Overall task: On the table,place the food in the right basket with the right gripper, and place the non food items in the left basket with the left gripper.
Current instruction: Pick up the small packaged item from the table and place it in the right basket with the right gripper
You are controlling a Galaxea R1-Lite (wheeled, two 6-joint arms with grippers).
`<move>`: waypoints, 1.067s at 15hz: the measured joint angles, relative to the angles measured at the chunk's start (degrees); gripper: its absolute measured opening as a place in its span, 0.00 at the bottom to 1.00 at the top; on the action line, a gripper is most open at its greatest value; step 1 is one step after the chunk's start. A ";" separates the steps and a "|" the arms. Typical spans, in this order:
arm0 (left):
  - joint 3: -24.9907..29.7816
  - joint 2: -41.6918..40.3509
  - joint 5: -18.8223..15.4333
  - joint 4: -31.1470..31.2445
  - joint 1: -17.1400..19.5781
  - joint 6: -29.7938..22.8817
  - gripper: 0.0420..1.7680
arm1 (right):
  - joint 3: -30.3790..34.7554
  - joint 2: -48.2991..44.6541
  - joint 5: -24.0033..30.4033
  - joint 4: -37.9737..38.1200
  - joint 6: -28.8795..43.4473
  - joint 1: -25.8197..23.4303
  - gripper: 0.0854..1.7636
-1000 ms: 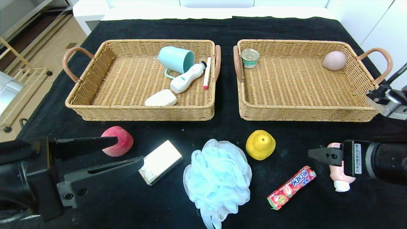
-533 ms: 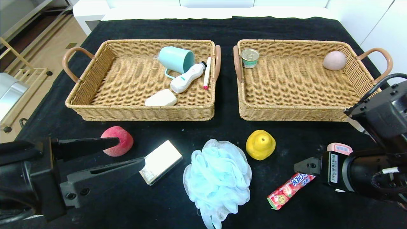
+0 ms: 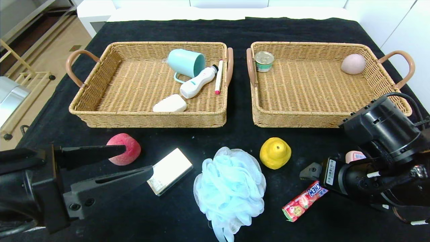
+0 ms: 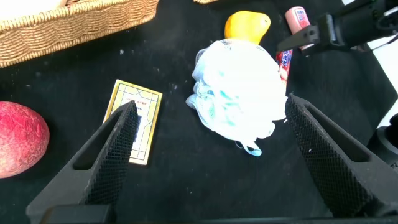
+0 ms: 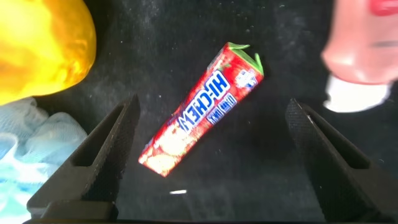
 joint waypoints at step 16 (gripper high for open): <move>-0.02 -0.20 -0.01 -0.02 -0.02 0.09 0.97 | -0.48 3.61 1.00 -0.39 2.10 -0.33 0.97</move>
